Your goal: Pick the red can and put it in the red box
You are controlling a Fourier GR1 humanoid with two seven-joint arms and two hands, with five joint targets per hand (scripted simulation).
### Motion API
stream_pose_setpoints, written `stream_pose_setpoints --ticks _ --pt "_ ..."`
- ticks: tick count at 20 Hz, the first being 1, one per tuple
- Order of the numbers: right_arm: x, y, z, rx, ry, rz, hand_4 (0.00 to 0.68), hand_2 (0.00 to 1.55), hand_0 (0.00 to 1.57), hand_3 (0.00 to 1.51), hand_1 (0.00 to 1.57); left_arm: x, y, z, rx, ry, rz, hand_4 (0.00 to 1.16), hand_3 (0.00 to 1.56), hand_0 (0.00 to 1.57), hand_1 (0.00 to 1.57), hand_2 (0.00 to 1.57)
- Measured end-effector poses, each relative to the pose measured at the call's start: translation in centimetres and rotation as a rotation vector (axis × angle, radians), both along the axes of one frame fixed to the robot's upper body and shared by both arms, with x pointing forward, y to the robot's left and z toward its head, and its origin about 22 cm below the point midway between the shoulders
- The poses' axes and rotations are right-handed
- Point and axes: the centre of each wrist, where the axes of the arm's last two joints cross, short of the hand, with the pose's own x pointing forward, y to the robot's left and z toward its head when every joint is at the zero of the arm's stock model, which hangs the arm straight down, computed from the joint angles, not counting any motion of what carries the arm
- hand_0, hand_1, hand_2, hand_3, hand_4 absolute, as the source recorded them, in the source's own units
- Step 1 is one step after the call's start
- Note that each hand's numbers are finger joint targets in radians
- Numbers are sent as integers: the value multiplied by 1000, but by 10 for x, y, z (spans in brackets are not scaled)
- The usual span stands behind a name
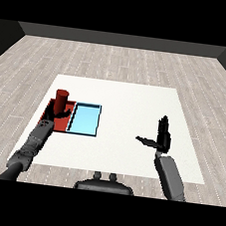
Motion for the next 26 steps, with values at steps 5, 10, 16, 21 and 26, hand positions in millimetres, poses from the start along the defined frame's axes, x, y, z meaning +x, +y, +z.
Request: stream_pose_setpoints --ticks 5,10,16,21,26 --pt "7 -2 -8 14 5 -18 0 0 0 0 0 -7 6 -17 21 181 84 781 406 593 593 628" --pt "16 -6 -12 9 2 -21 0 0 0 0 0 -19 14 -30 -19 299 176 657 0 1106 1106 1049" --pt "20 -5 -19 18 -11 -21 0 0 0 0 0 -31 32 -33 -90 395 220 0 0 0 0 0" --pt "24 -13 -16 32 -19 -26 0 0 0 0 0 -30 38 -28 -91 426 201 0 0 0 0 0" --pt "23 -6 -13 51 -39 -10 0 0 0 0 0 -20 37 -17 -89 305 183 0 0 0 0 0"
